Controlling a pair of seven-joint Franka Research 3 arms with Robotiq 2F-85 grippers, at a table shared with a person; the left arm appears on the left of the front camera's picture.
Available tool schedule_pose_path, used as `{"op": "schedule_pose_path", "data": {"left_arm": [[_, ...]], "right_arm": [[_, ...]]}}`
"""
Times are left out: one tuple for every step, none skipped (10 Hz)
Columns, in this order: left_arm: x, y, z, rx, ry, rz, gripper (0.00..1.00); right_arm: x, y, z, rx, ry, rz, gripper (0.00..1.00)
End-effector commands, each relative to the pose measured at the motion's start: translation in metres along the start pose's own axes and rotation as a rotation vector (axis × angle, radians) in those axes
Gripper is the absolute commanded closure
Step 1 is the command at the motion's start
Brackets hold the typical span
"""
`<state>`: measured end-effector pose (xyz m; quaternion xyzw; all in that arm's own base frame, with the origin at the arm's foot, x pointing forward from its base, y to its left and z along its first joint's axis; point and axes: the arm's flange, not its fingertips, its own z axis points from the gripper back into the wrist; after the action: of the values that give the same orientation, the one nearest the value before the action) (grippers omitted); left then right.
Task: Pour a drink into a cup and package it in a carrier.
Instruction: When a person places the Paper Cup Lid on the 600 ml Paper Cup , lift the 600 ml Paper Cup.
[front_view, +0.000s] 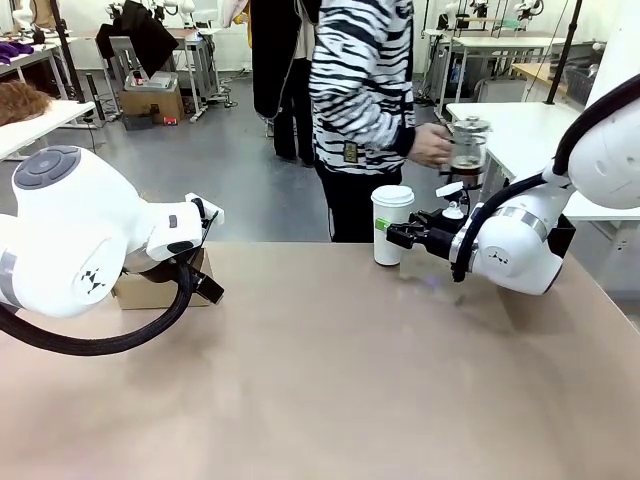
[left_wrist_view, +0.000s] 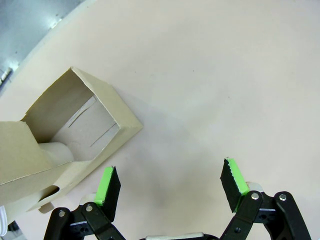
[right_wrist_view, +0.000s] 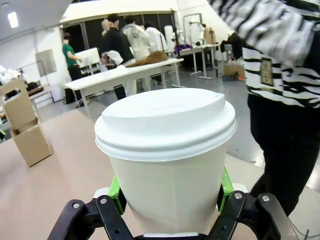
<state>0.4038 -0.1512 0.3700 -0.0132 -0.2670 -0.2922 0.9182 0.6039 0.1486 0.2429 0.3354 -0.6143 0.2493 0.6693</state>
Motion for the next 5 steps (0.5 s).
{"op": "schedule_pose_path", "data": {"left_arm": [[0.0001, -0.0002, 0.0005, -0.001, -0.001, 0.000, 0.00], [0.0001, -0.0002, 0.0005, -0.001, -0.001, 0.000, 0.00], [0.0001, -0.0002, 0.0005, -0.001, -0.001, 0.000, 0.00], [0.0001, -0.0002, 0.0005, -0.001, -0.001, 0.000, 0.00], [0.0001, -0.0002, 0.0005, -0.001, -0.001, 0.000, 0.00]], "right_arm": [[0.0000, 0.0000, 0.0000, 0.000, 0.000, 0.000, 0.20], [0.0004, -0.0036, -0.0043, 0.002, 0.005, 0.000, 0.20], [-0.0025, -0.0010, 0.0002, 0.010, 0.008, -0.001, 0.20], [-0.0046, -0.0008, 0.0014, 0.006, 0.007, 0.002, 0.20], [-0.0004, -0.0001, 0.0002, 0.006, 0.005, 0.001, 0.20]]}}
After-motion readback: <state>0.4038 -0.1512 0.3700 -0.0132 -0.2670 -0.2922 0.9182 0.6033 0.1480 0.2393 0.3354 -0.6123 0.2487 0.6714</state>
